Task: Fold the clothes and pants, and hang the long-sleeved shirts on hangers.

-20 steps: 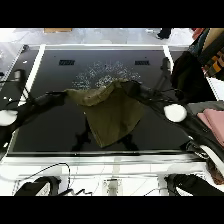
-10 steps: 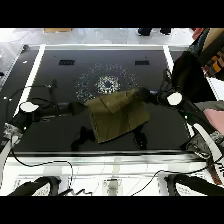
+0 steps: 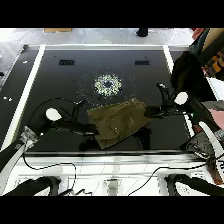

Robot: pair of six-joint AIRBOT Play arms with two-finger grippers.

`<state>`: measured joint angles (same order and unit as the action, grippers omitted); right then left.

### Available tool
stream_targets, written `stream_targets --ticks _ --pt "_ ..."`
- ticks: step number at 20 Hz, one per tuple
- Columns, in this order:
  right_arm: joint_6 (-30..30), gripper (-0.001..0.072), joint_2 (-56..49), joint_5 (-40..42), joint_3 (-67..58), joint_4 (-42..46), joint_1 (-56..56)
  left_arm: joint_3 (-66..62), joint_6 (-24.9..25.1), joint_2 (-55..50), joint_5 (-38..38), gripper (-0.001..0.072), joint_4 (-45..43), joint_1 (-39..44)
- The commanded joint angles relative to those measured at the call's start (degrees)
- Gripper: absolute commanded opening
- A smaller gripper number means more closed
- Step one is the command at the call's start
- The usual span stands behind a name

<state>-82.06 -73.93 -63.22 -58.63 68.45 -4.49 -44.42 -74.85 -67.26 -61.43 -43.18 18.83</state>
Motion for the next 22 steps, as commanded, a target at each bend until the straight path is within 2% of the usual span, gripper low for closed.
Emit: stream_targets --ticks 1,2,3,4,8,10,14,15,16,17,19,22 --pt "1.36 0.045 -0.07 -0.9 0.0 2.89 0.22 0.39 -4.04 -0.24 2.16 0.0096 -1.2 2.21" --pt "2.12 0.0458 -0.07 0.48 0.0 3.76 0.22 0.39 -4.02 -0.26 1.16 0.0304 -1.2 2.38" --pt "2.08 0.0508 -0.11 2.12 0.0 4.48 0.24 0.39 -4.02 -0.26 0.94 0.0583 -1.42 2.49" --pt "2.03 0.0549 -0.39 3.43 -0.17 4.92 0.48 0.39 -4.0 -0.33 0.96 0.0696 -1.4 2.49" --pt "1.86 0.055 -5.84 0.81 -5.51 3.19 4.04 0.39 -4.0 -0.35 2.97 0.0698 -1.4 2.47" --pt "2.45 0.0552 -10.88 -4.09 -10.49 -2.27 6.34 0.37 -4.0 -0.35 4.79 0.0698 -1.42 2.47" --pt "8.61 0.0555 -22.25 -15.02 -19.85 -12.52 8.41 0.37 -4.0 -0.35 7.32 0.0697 -1.42 2.47" --pt "9.46 0.0572 -24.35 -15.21 -21.29 -14.45 8.35 0.37 -4.0 -0.35 7.61 0.0696 -1.42 2.47" --pt "10.12 0.0634 -25.66 -14.56 -22.16 -15.72 8.24 0.39 -4.0 -0.35 7.89 0.0696 -1.42 2.47" --pt "10.82 0.0648 -26.47 -12.28 -22.51 -15.47 8.24 0.39 -4.0 -0.35 8.09 0.0696 -1.42 2.47" --pt "10.73 0.0659 -26.6 -6.88 -22.51 -12.26 8.24 0.39 -4.0 -0.37 8.15 0.0695 -1.42 2.47" --pt "10.43 0.0659 -26.64 -3.34 -22.49 -9.84 8.26 0.39 -3.74 -0.37 9.2 0.0695 -1.44 2.47"
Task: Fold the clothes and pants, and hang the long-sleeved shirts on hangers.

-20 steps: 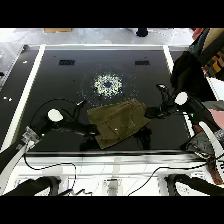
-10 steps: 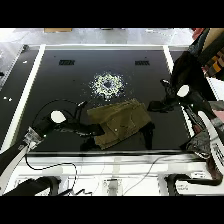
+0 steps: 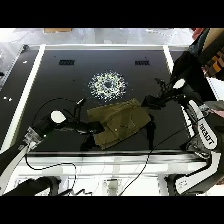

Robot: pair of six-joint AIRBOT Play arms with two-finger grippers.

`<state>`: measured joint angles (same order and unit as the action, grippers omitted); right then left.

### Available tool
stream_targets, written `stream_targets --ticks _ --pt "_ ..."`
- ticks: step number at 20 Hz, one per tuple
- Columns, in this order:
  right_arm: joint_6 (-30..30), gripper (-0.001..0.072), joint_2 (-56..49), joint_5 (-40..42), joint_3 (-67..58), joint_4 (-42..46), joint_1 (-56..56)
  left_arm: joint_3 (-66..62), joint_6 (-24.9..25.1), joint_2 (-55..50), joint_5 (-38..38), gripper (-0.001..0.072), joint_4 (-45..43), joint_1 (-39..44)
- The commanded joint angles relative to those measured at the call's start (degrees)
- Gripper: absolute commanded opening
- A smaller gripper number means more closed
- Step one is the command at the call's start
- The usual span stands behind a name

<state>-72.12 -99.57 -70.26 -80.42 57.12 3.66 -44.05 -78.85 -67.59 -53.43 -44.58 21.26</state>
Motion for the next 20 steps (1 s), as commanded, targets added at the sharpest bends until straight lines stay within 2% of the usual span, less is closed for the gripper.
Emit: stream_targets --ticks 1,3,6,9,11,13,18,20 --pt "-0.63 0.0659 -1.31 3.56 -0.72 1.6 0.11 0.02 0.24 -0.04 1.88 0.0695 -0.02 0.04" --pt "-1.92 0.0659 -2.73 0.35 -0.7 1.18 0.11 0.02 0.24 -0.04 2.51 0.0695 -0.02 0.04" --pt "-1.53 0.066 -6.23 -9.05 -0.7 -3.26 0.09 0.02 0.24 -0.04 3.1 0.0695 -0.02 0.04" --pt "1.09 0.0661 -9.09 -14.53 -0.7 -9.75 0.09 0.02 0.26 -0.04 3.37 0.0695 -0.04 0.04" --pt "2.12 0.0661 -9.55 -14.05 -0.7 -13.33 -0.66 0.02 0.26 -0.04 3.39 0.0694 -0.07 0.04" --pt "6.16 0.0661 -9.55 -13.94 -0.7 -15.74 -2.49 0.02 0.28 -0.04 3.54 0.0694 -0.74 0.04" --pt "11.96 0.0661 -9.55 -15.19 -0.72 -19.43 -10.1 0.02 0.22 -0.04 4.87 0.0692 -8.37 0.04" --pt "13.27 0.066 -9.55 -11.69 -0.7 -19.23 -13.92 0.0 0.2 -0.04 4.85 0.0692 -12.11 0.04"
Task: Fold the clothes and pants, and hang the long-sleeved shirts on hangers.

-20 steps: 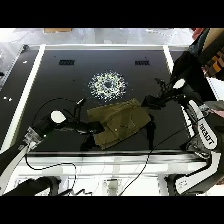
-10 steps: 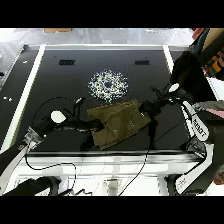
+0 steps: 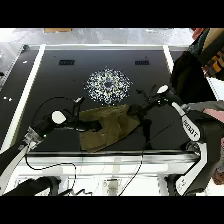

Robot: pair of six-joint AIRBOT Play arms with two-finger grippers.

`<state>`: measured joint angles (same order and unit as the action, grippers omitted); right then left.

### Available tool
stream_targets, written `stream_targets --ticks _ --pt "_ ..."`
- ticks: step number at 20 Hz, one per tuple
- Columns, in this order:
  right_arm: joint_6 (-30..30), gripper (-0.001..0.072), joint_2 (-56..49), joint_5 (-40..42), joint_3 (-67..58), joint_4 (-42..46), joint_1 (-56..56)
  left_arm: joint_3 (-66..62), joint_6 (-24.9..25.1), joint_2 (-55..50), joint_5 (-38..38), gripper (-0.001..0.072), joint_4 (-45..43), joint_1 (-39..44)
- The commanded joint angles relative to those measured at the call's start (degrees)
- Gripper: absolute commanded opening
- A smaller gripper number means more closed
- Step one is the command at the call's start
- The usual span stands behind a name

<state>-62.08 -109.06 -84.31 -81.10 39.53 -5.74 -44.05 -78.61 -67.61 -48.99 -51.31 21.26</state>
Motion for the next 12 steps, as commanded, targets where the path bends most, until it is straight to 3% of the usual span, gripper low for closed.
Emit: stream_targets --ticks 1,2,3,5,6,9,12 --pt "3.21 0.0659 -0.07 5.38 -0.02 -1.53 -6.4 0.0 -0.04 -0.02 0.44 0.0692 -6.93 0.04" --pt "3.21 0.065 -0.04 8.7 -0.02 -1.53 -8.39 -0.02 -0.04 -0.02 0.44 0.0692 -8.37 0.0" --pt "3.21 0.0539 -0.04 11.15 -0.04 -1.53 -10.16 -0.17 -0.04 0.02 0.39 0.0692 -9.84 0.0" --pt "3.04 0.0112 0.11 15.15 -0.04 -1.77 -12.85 -0.76 -0.04 0.31 0.31 0.0692 -10.84 -0.31" --pt "2.91 0.0025 0.37 16.55 -0.13 -1.99 -13.55 -1.36 -0.02 0.57 0.07 0.0692 -10.88 -0.66" --pt "1.97 0.0025 0.5 14.14 -3.1 -2.08 -13.11 -3.23 -0.02 2.64 -0.07 0.0692 -11.06 -1.95" --pt "-0.83 0.0025 0.74 6.19 -8.26 -2.16 -10.36 -4.57 0.0 6.84 -0.04 0.0692 -11.74 -3.74"
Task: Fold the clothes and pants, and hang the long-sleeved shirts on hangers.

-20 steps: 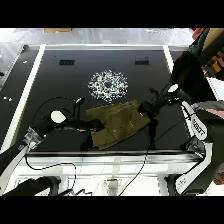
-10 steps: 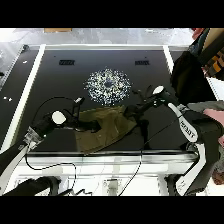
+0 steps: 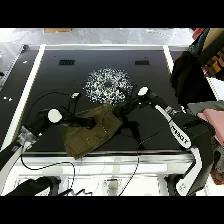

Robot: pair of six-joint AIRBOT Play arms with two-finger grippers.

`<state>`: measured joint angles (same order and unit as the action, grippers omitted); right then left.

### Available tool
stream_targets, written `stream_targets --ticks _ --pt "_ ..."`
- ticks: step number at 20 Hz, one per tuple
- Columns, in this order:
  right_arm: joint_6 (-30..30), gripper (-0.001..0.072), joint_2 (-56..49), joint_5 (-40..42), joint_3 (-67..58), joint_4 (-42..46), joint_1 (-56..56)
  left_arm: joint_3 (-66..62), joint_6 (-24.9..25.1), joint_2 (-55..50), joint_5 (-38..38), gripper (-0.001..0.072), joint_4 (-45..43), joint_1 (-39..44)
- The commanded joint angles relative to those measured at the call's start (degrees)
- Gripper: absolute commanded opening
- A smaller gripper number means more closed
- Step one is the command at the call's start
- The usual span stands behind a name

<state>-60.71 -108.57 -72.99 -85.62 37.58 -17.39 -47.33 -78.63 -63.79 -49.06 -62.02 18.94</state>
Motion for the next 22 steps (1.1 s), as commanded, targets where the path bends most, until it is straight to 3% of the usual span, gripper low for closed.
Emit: stream_targets --ticks 1,8,11,15,19,22 --pt "-3.23 0.0025 0.94 -7.15 -5.2 -0.17 2.54 -1.6 0.02 4.74 0.0 0.0692 -1.03 -2.08" --pt "-12.37 0.0025 17.75 -8.37 -8.13 2.99 17.14 -1.9 0.02 21.57 0.04 0.0692 -1.03 -4.61" --pt "-15.93 0.0025 27.36 -8.92 -8.13 11.76 25.42 -1.9 0.02 29.55 0.22 0.0692 -2.36 -4.59" --pt "-18.86 0.0025 38.34 -10.23 -8.13 26.36 38.03 -1.9 0.0 38.51 0.22 0.0693 -10.34 -4.61" --pt "-30.29 0.0025 45.9 -10.21 -8.13 41.29 55.17 -1.88 -0.02 44.83 0.24 0.0693 -17.64 -4.59" --pt "-36.06 0.0025 47.87 -14.67 -8.11 45.46 68.02 -1.88 -0.02 46.75 0.24 0.0692 -19.45 -4.59"
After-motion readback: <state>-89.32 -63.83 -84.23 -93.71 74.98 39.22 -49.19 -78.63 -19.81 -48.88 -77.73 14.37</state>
